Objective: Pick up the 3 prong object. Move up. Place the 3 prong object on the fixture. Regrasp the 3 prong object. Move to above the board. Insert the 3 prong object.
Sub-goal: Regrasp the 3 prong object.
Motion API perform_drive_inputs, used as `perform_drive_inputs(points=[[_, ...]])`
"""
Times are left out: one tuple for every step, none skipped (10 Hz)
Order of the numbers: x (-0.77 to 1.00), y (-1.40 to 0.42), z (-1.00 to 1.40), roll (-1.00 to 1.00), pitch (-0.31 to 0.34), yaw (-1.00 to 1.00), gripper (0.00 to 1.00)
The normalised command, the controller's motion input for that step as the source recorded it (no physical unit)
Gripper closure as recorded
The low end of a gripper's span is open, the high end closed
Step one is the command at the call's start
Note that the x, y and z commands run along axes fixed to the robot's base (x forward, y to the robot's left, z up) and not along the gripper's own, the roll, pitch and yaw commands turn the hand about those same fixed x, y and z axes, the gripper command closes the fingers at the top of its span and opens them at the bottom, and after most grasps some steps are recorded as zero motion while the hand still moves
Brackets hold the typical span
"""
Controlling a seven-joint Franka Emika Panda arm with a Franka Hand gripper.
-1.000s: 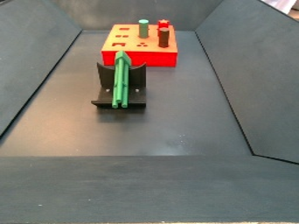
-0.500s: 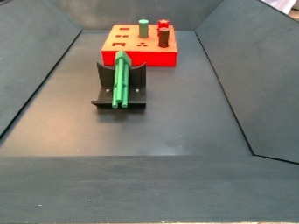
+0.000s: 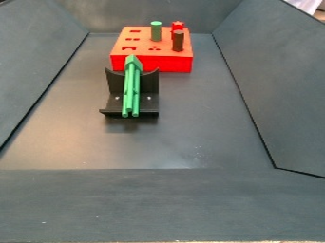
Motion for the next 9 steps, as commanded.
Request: perform_drive_inputs(points=[[0.08, -0.03, 0.00, 1.00, 0.110, 0.06, 0.00], [0.09, -0.04, 0.00, 1.00, 0.136, 0.07, 0.00], [0.09, -0.04, -0.01, 1.00, 0.176, 0.11, 0.00], [0.10, -0.04, 0.00, 0.92, 0.194, 0.14, 0.00], [0.10, -0.05, -0.01, 0.72, 0.181, 0.16, 0.00], [0.10, -0.05, -0.01, 0.52, 0.162, 0.18, 0.00], [0.09, -0.04, 0.00, 0.31, 0.127, 0.20, 0.00], [0.08, -0.03, 0.00, 0.22, 0.093, 0.20, 0.00], [0.08, -0.04, 0.00, 0.17, 0.051, 0.20, 0.00]])
